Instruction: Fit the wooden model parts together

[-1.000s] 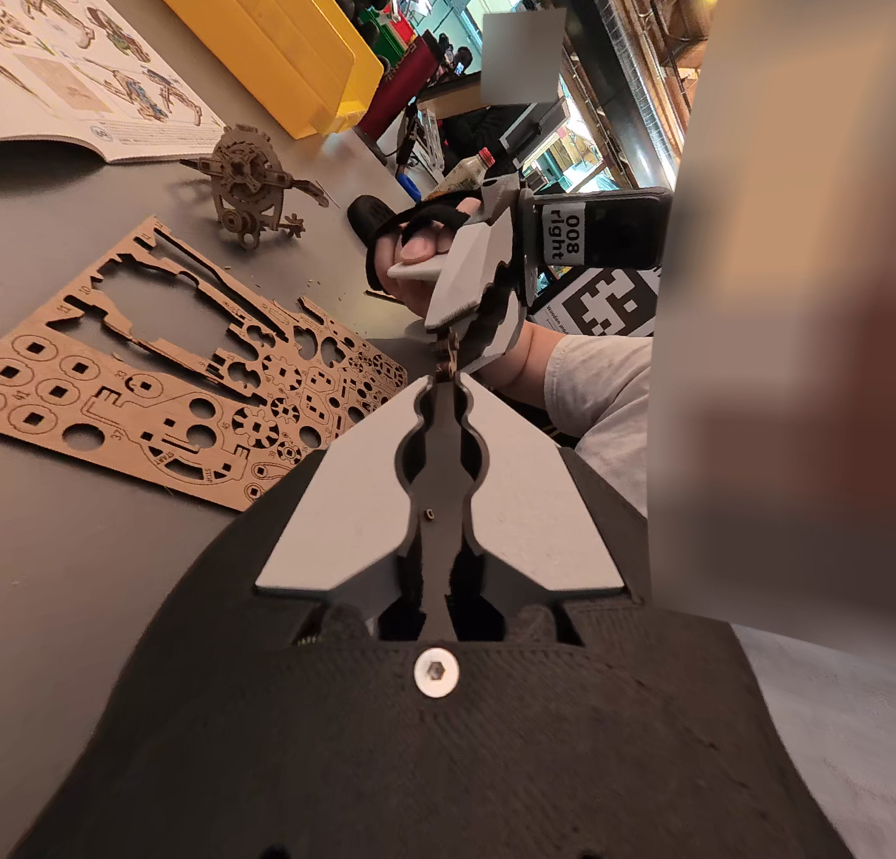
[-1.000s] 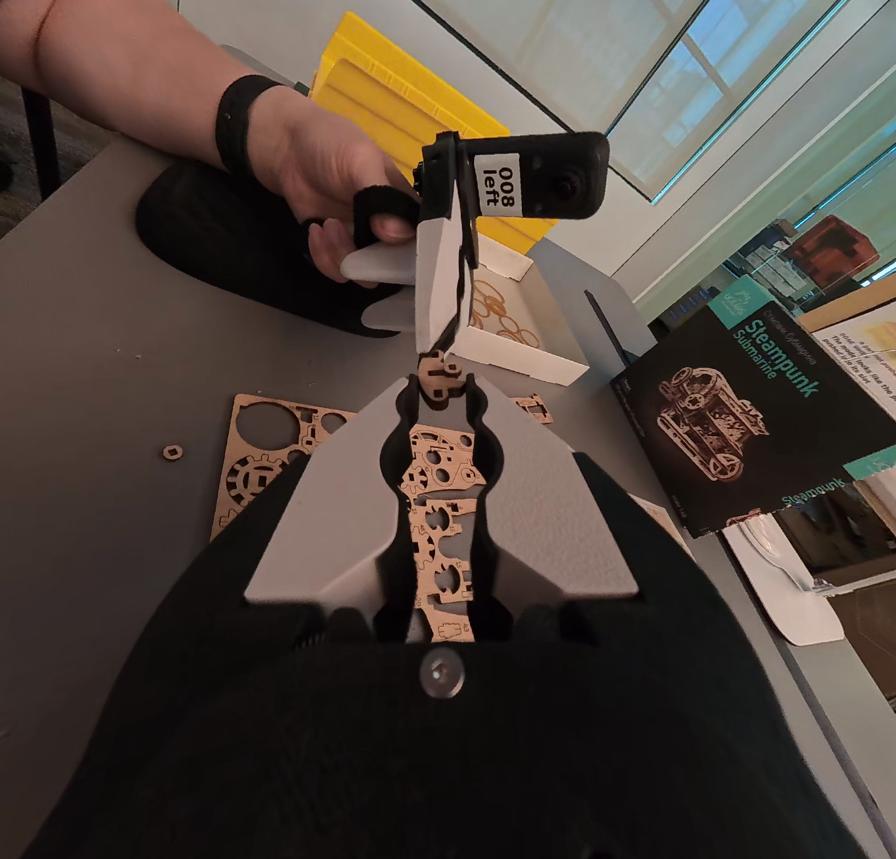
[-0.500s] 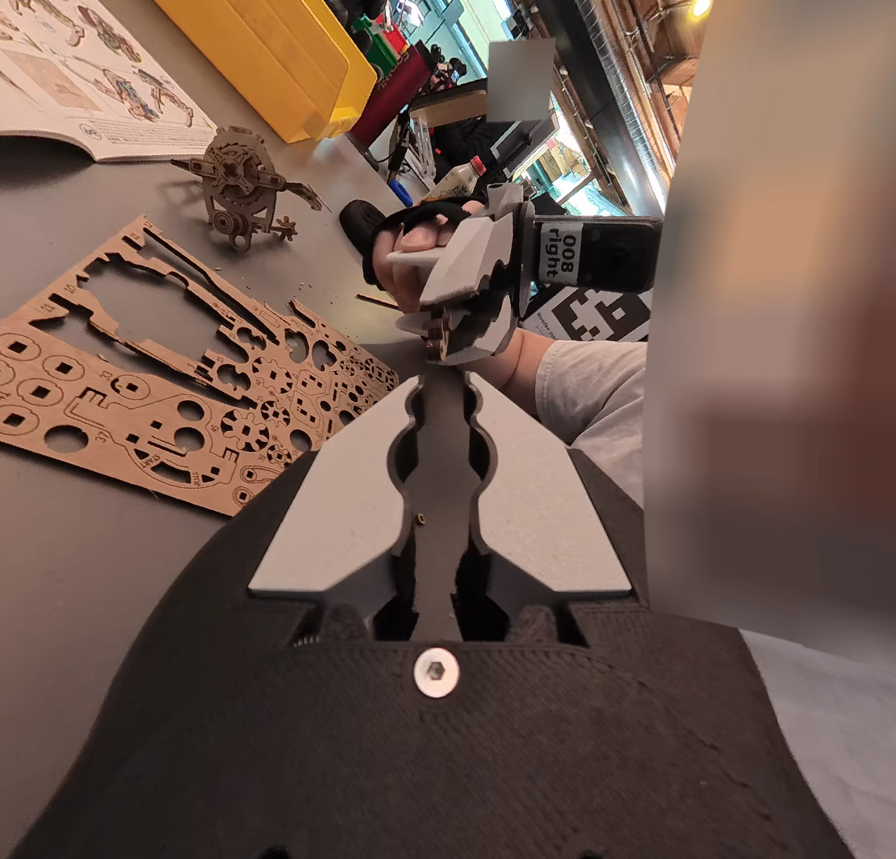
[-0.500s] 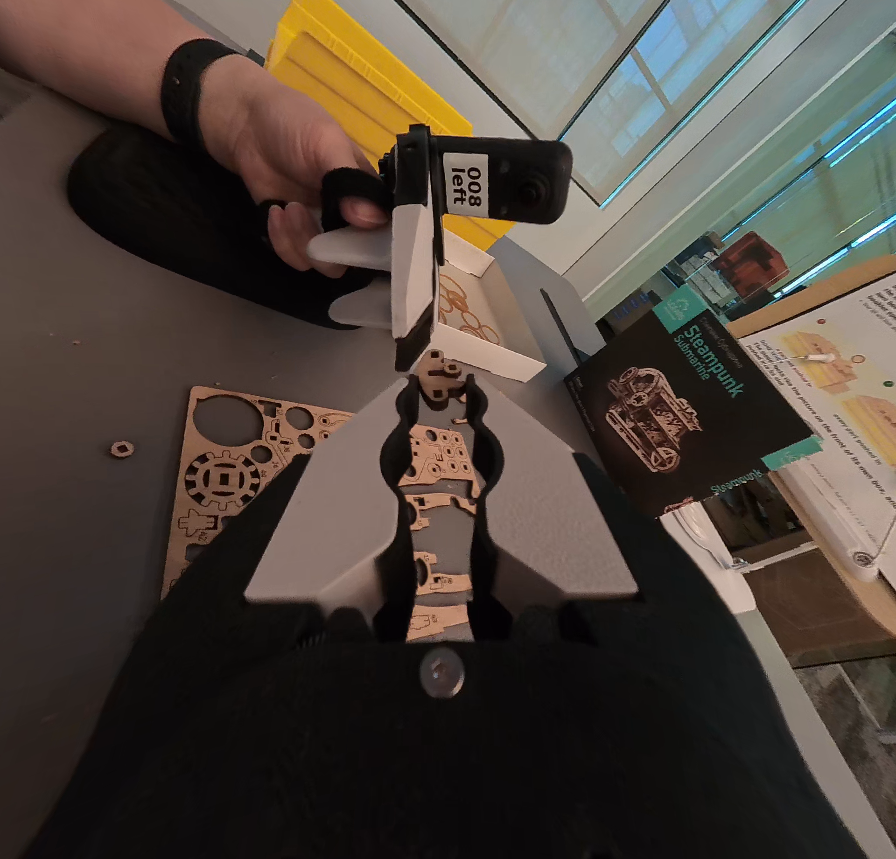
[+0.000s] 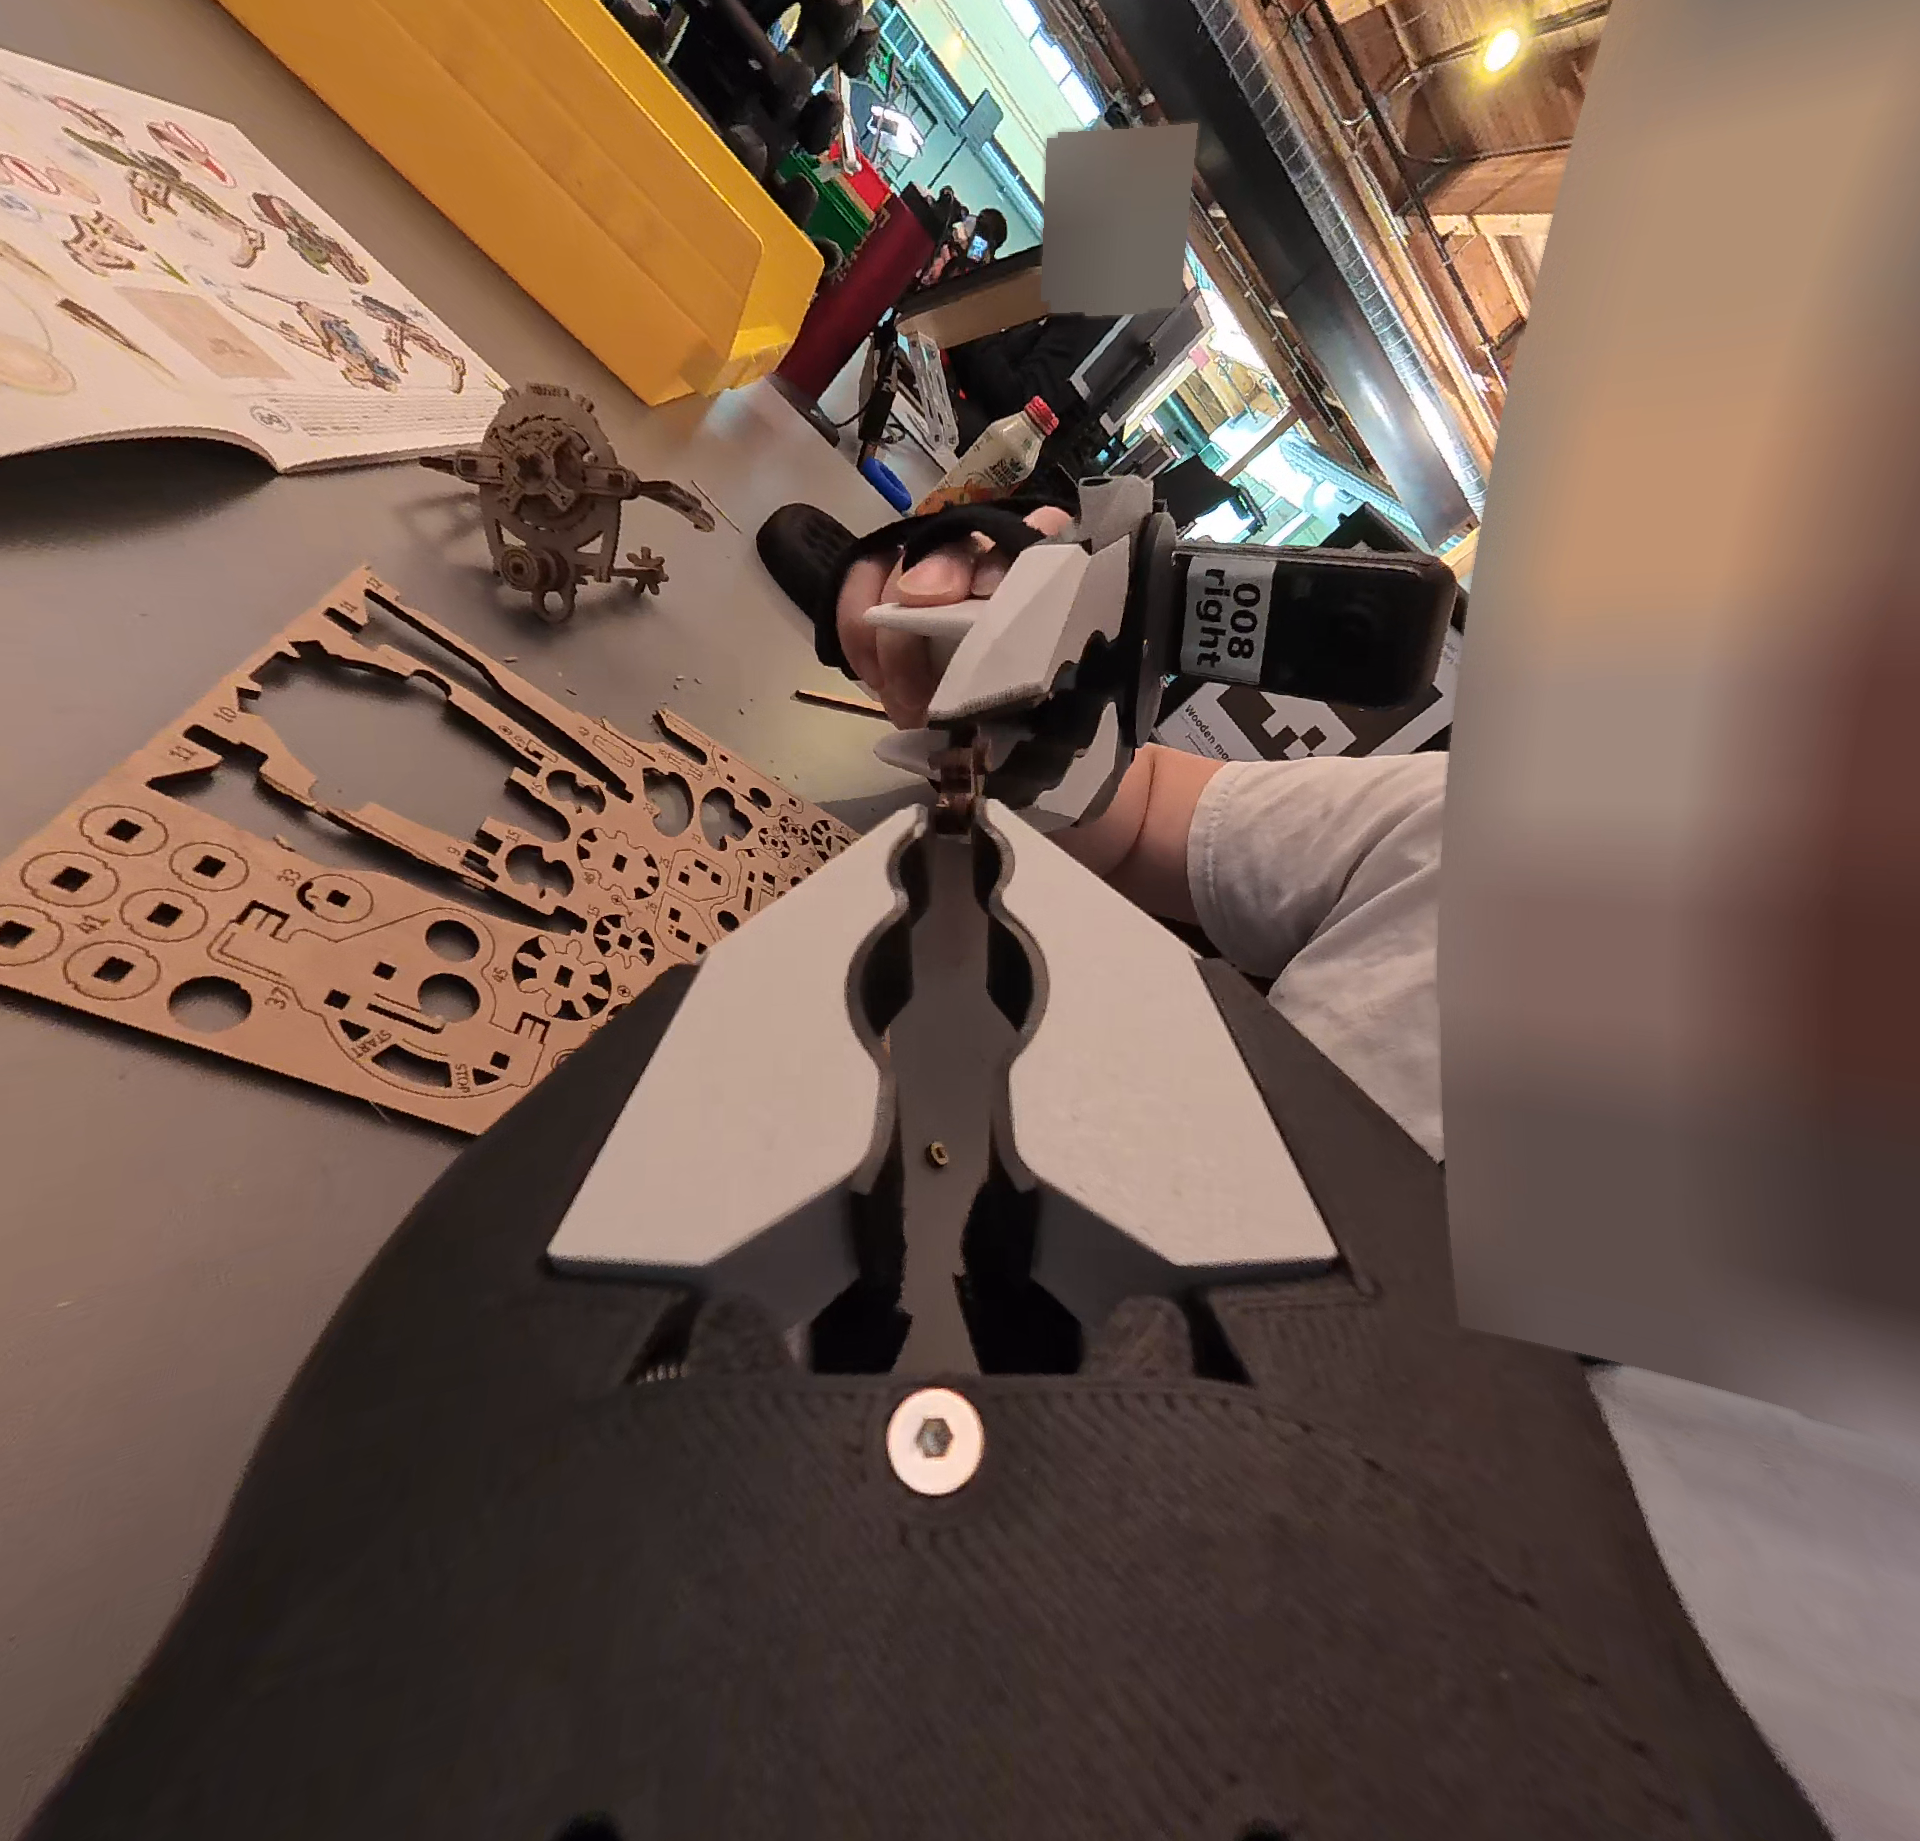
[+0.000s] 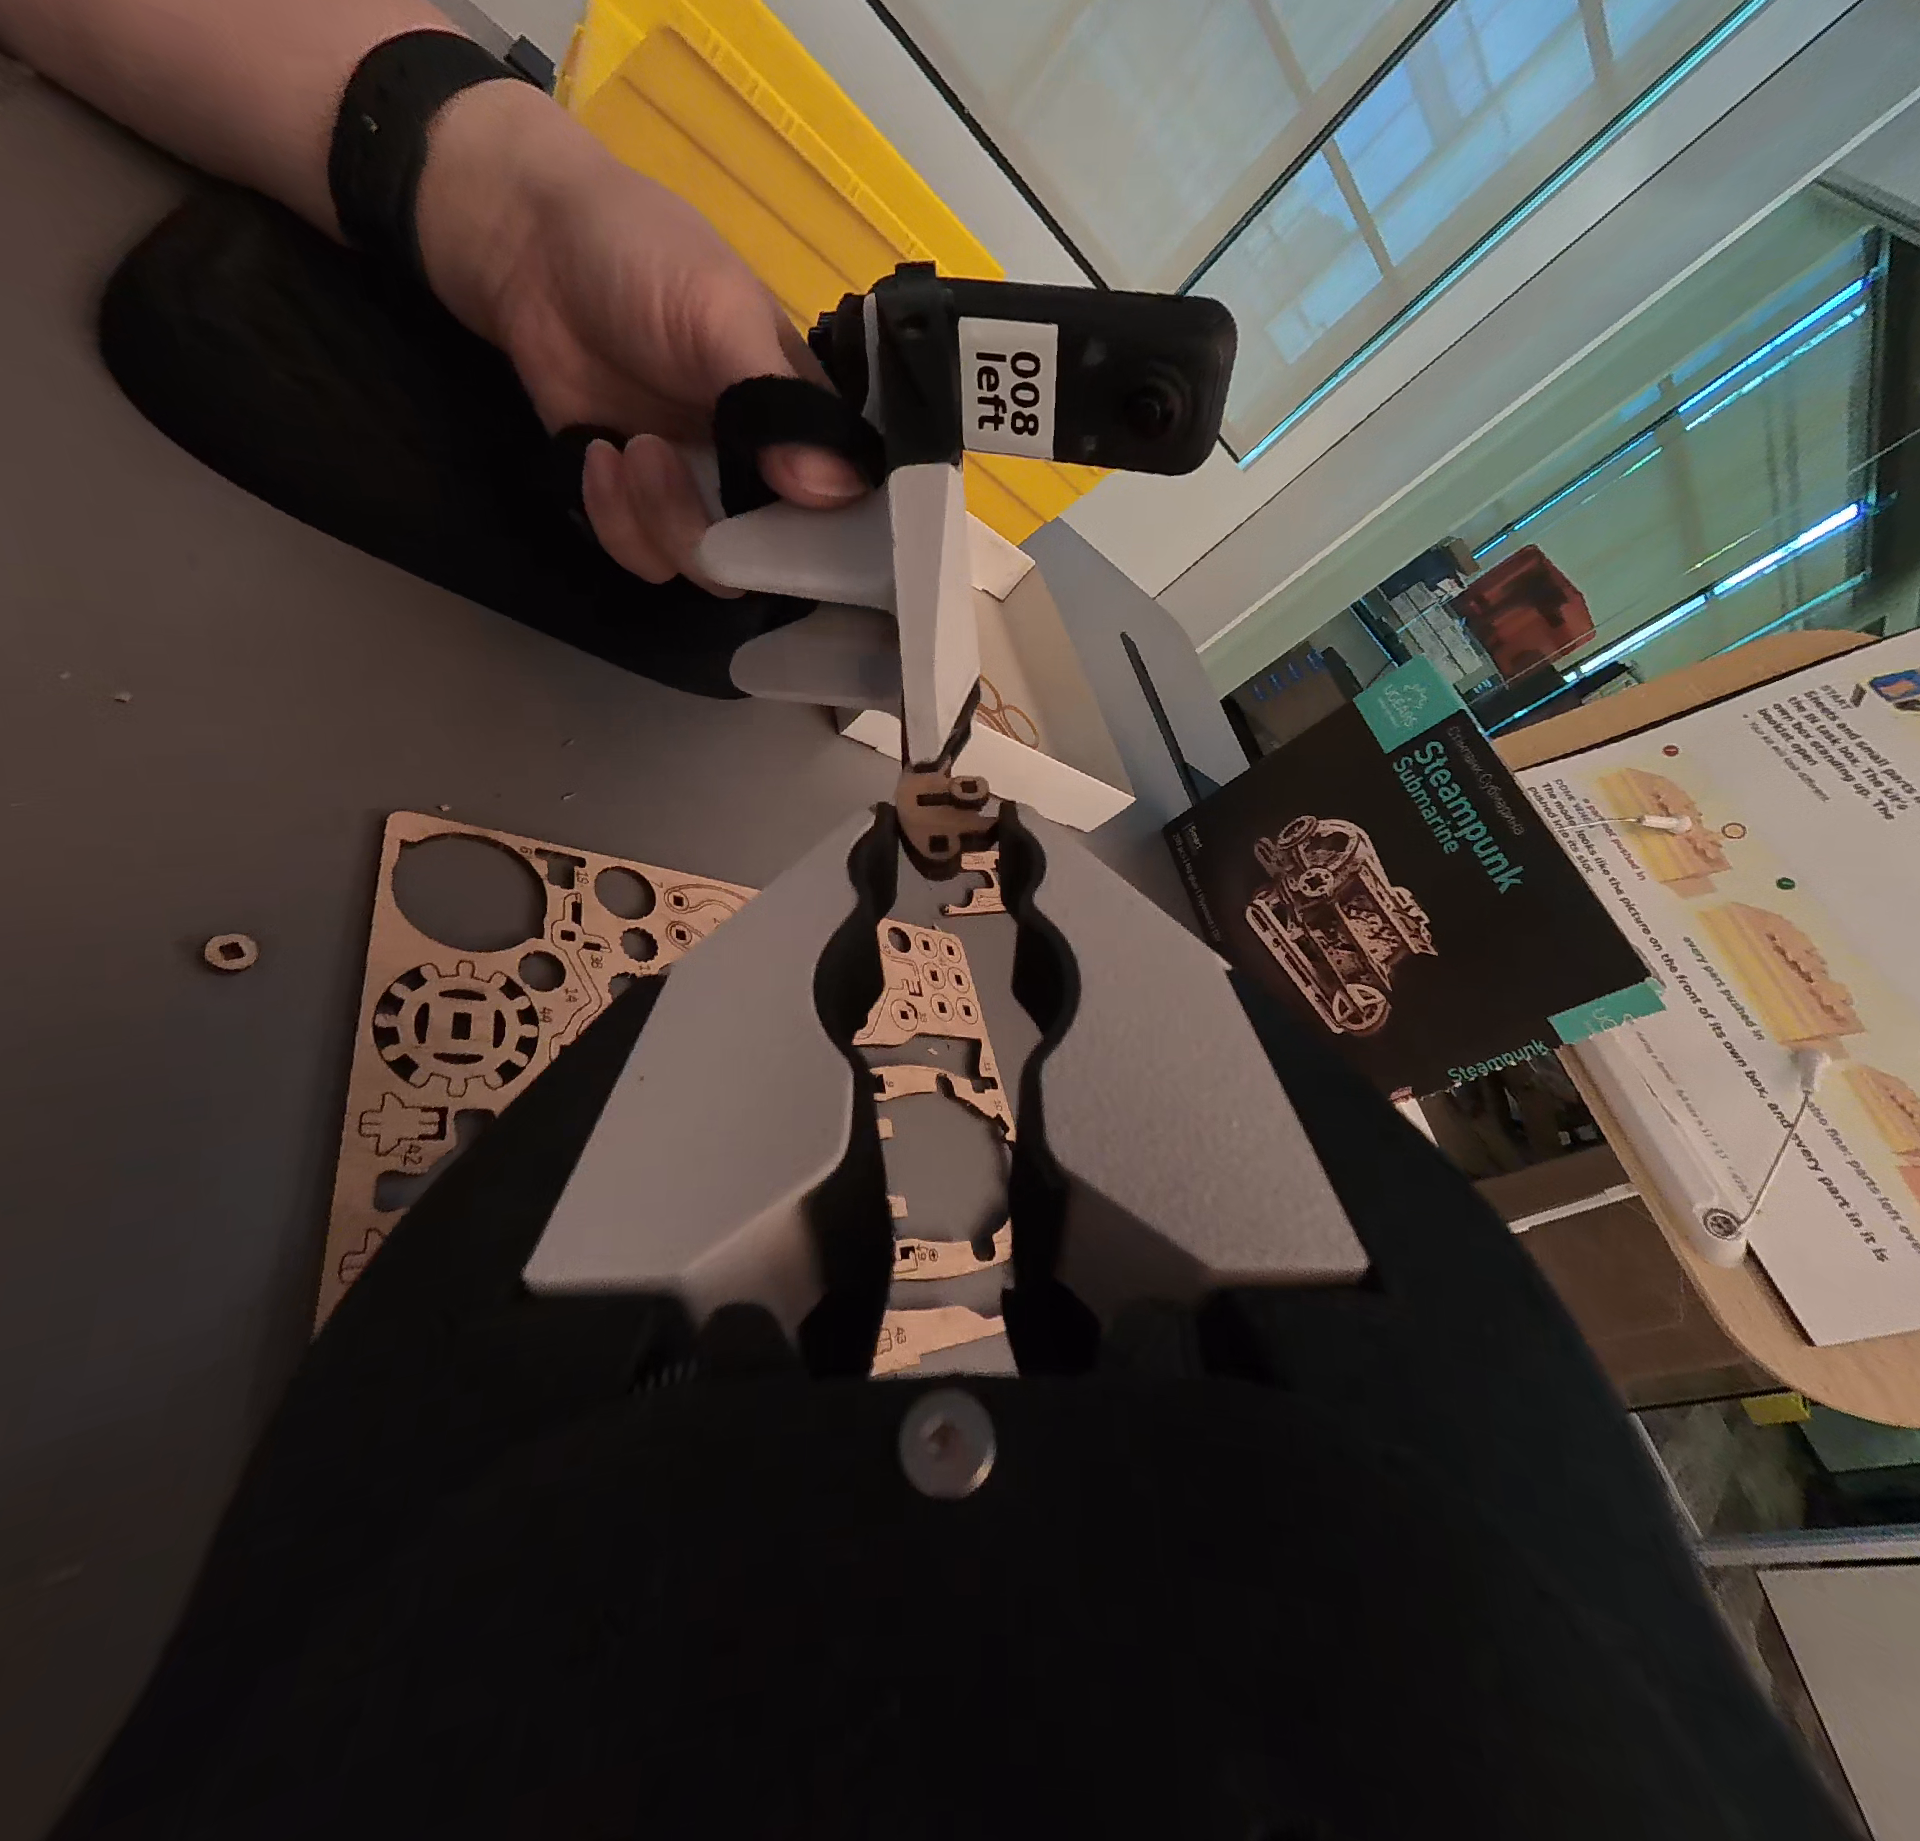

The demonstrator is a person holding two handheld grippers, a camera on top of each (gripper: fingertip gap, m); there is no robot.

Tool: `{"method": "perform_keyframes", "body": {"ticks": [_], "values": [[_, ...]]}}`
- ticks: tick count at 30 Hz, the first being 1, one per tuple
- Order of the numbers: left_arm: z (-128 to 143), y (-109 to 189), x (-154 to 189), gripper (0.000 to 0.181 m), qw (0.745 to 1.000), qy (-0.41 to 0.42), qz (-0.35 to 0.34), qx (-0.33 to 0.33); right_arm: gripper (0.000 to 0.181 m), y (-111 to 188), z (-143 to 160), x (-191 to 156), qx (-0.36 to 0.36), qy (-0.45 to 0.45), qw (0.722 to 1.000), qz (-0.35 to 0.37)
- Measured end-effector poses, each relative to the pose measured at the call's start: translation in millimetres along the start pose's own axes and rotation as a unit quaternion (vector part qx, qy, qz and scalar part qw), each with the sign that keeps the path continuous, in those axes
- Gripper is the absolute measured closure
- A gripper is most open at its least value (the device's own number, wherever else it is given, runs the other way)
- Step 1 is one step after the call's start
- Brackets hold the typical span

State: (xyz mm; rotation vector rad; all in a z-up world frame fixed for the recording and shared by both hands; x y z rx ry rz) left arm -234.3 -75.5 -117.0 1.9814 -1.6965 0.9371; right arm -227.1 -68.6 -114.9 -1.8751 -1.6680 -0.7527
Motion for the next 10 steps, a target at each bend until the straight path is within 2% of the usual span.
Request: {"method": "perform_keyframes", "body": {"ticks": [5,10], "values": [[0.7,-1.4,6.4,0.177,1.000,-0.009,0.018,-0.009,0.163,2.2,-5.3,-0.1,0.018,-0.006,1.000,-0.001],[-2.0,-1.7,11.4,0.177,0.999,0.007,0.038,0.009,0.163,3.7,-10.5,2.7,0.039,-0.004,0.999,0.015]]}}
Point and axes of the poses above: each gripper's, where its closed fingertips meet, y back along the fingers, z out of its underside, x = y × z across the jaws, the point moved 1 cm from there along y, back along the fingers, and after that the axes turned 15 degrees about z, right-handed, at the moved point
